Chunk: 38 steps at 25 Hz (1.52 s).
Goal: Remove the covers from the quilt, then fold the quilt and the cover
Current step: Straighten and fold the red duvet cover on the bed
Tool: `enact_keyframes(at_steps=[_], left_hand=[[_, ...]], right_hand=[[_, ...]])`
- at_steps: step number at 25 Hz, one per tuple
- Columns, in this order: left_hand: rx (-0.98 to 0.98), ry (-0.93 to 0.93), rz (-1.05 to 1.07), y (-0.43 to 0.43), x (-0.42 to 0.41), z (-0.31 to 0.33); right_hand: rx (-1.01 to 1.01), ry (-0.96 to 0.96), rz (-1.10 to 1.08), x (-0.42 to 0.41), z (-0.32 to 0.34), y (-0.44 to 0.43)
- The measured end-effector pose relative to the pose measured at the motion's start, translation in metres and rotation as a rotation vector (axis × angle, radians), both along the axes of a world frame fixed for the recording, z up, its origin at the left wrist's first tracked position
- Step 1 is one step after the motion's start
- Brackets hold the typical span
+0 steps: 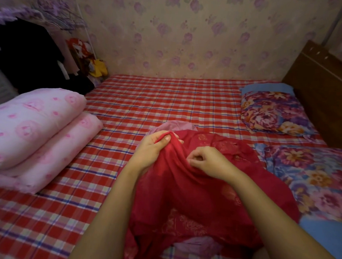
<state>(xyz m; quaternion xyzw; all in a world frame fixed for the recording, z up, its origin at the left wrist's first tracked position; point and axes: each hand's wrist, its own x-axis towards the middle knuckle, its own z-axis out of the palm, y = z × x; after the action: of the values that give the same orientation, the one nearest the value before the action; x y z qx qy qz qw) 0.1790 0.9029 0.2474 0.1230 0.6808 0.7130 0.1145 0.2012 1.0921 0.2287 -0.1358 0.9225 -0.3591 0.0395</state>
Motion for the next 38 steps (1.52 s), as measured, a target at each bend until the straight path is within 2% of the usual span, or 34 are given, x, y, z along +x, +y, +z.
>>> enact_keyframes(at_steps=[1,4,8,10,13,18,23,24,25,27,29,31,32,34,35,36,37,38], left_hand=[[0.026,-0.01,-0.03,0.001,0.002,0.001],[0.068,0.001,-0.073,0.001,0.005,0.002],[0.152,-0.01,-0.071,0.001,0.008,0.003],[0.224,-0.05,-0.083,0.002,0.01,0.005],[0.263,-0.074,-0.116,0.004,0.011,0.007],[0.302,-0.091,-0.129,0.005,0.015,0.012],[0.413,-0.128,-0.056,0.008,0.014,0.022],[0.366,-0.091,0.01,0.004,0.01,0.024],[0.224,-0.013,0.111,0.0,0.004,0.025],[-0.246,0.235,0.339,-0.003,-0.007,0.026],[-0.524,0.398,0.462,-0.001,-0.014,0.035],[-0.603,0.446,0.434,0.0,-0.025,0.054],[-0.583,0.461,0.336,-0.002,-0.028,0.067],[-0.362,0.372,0.035,0.004,-0.021,0.095],[-0.324,0.362,-0.045,0.012,-0.015,0.103],[-0.375,0.397,-0.053,0.022,-0.009,0.109],[-0.502,0.46,0.024,0.032,-0.009,0.111],[-0.568,0.499,0.114,0.039,-0.009,0.108]], right_hand=[[0.016,0.042,-0.032,0.0,-0.003,-0.001],[-0.133,0.138,-0.073,-0.001,-0.007,-0.003],[-0.52,0.082,-0.052,0.006,-0.01,-0.017],[-0.623,0.125,-0.124,0.005,-0.014,-0.022],[-0.624,0.163,-0.192,0.003,-0.019,-0.026],[-0.399,0.261,-0.139,-0.003,-0.025,-0.024],[-0.241,0.218,-0.14,-0.019,-0.032,-0.023],[-0.279,0.206,-0.218,-0.023,-0.026,-0.015],[-0.315,0.256,-0.34,-0.028,-0.015,-0.004],[-0.284,0.5,-0.527,-0.04,0.023,0.018],[-0.221,0.682,-0.491,-0.047,0.078,0.028],[-0.208,0.678,-0.315,-0.043,0.133,0.024],[-0.164,0.651,-0.203,-0.037,0.155,0.019],[0.103,0.631,-0.056,-0.021,0.181,0.002],[0.29,0.661,-0.046,-0.015,0.185,-0.007],[0.431,0.711,-0.062,-0.011,0.186,-0.014],[0.487,0.748,-0.078,-0.008,0.183,-0.018],[0.443,0.741,-0.082,-0.007,0.177,-0.018]])
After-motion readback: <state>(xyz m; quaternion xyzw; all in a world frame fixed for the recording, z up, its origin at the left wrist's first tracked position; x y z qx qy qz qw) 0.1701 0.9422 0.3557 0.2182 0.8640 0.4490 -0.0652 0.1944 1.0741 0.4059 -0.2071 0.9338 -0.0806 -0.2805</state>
